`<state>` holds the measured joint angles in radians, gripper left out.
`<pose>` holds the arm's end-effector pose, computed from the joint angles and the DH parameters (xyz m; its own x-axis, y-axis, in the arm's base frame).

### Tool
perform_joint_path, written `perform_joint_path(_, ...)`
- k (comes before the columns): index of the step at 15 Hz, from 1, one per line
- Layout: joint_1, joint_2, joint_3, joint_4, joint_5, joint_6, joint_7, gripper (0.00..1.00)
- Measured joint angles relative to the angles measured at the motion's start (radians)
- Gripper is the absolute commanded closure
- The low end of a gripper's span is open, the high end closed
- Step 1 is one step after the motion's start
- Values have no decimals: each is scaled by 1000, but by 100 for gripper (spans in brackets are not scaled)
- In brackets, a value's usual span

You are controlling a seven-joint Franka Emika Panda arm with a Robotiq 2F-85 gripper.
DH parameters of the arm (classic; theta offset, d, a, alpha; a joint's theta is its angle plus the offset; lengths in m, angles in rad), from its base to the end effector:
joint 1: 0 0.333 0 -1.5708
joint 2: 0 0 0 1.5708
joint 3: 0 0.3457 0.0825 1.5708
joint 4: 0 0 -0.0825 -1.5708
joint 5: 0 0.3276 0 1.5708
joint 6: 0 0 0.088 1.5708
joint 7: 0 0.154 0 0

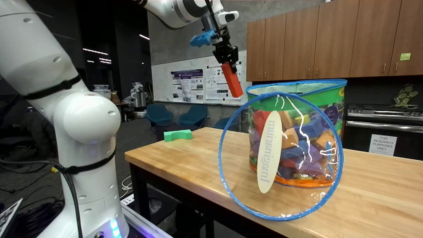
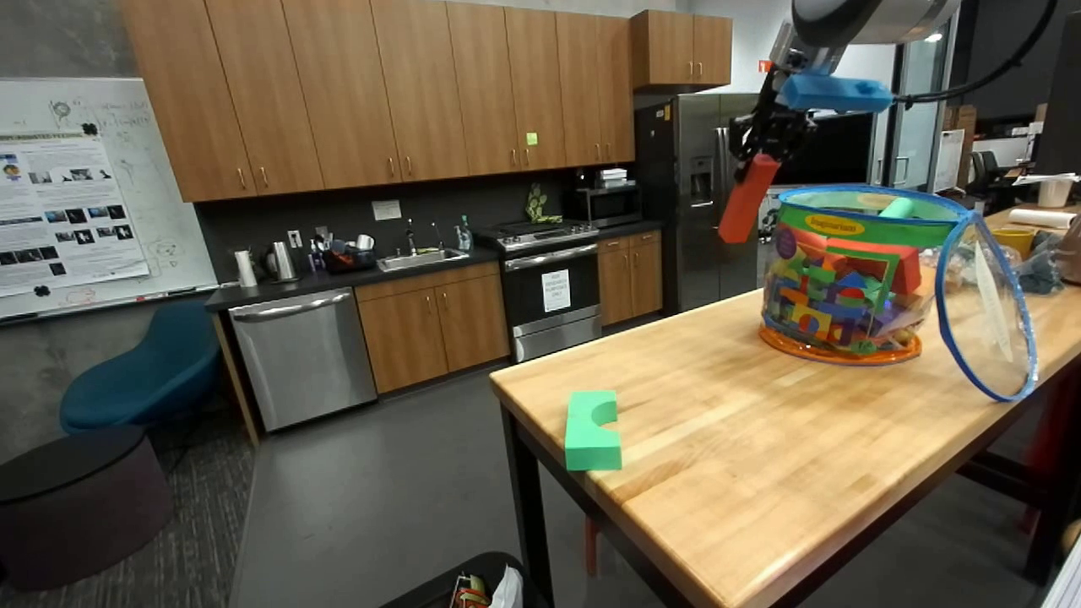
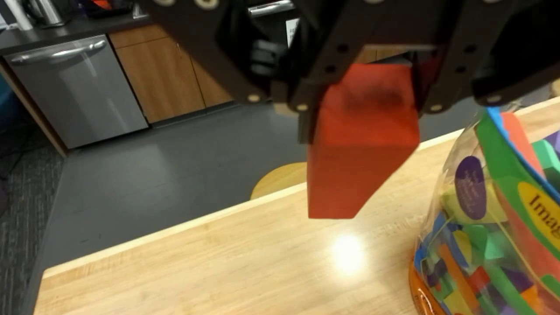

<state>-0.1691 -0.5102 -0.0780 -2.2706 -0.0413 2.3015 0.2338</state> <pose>0.3815 -0.1053 0.6068 0.7602 -0.4141 0.5007 -0.4147 -0.9024 -0.1167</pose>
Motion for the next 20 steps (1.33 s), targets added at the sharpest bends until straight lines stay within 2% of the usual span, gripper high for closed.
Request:
perform_joint_path(11,-119,-70,-14,88,-3,-6,33,84)
perform_joint_path(20,-231,-45,-13,121,-111,-91,183,84)
